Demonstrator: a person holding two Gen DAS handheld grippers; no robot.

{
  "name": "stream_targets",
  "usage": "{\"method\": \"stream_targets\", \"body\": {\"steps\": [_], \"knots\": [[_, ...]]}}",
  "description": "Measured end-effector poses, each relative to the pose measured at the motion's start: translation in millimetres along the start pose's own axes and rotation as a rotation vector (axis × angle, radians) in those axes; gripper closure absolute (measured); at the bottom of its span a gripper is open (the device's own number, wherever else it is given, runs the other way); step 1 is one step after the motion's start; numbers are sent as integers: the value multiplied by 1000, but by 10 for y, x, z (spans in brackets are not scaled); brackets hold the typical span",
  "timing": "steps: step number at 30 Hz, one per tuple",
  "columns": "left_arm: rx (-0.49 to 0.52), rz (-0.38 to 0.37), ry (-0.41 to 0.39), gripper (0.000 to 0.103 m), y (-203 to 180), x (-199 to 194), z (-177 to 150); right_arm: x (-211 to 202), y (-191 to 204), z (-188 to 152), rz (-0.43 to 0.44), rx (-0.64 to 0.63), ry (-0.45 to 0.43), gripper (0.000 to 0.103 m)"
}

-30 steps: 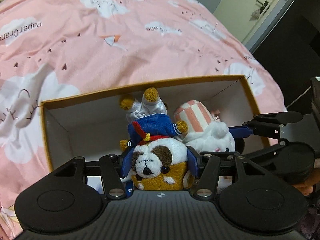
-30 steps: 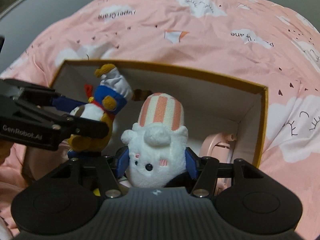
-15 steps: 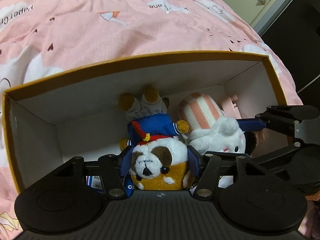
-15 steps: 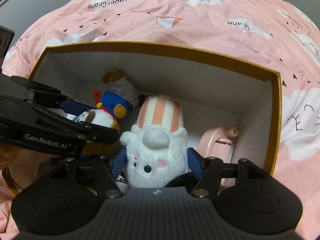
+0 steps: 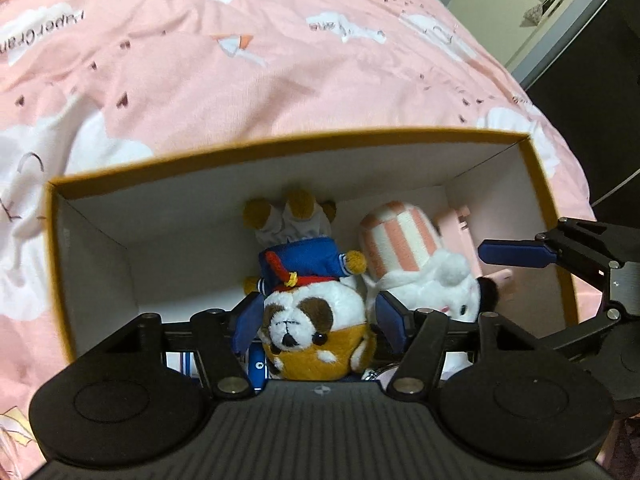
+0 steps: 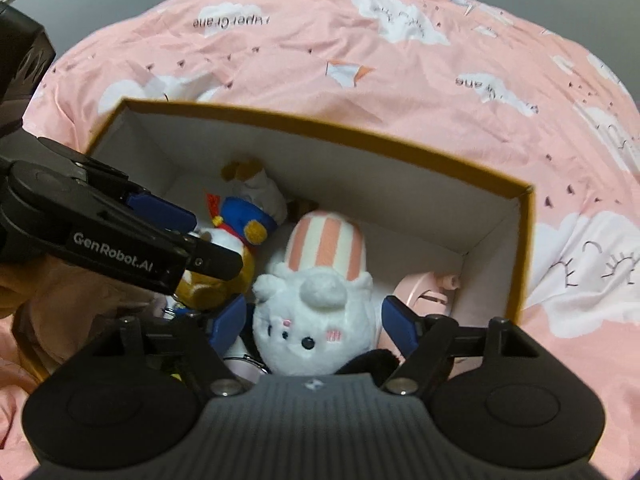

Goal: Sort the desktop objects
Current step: 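Lower both plush toys into the box and open both grippers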

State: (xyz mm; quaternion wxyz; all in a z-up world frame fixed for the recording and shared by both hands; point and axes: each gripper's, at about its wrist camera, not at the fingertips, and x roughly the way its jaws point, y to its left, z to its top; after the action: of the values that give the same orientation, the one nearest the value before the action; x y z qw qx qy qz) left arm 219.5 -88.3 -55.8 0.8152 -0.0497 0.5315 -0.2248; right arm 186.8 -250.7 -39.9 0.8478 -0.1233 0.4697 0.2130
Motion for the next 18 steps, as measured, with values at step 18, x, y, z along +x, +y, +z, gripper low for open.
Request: {"method": "stream_targets", "body": {"steps": [18], "knots": [[141, 195, -456, 31, -431, -1290, -699, -991, 653, -356, -144, 13, -420, 27]]}}
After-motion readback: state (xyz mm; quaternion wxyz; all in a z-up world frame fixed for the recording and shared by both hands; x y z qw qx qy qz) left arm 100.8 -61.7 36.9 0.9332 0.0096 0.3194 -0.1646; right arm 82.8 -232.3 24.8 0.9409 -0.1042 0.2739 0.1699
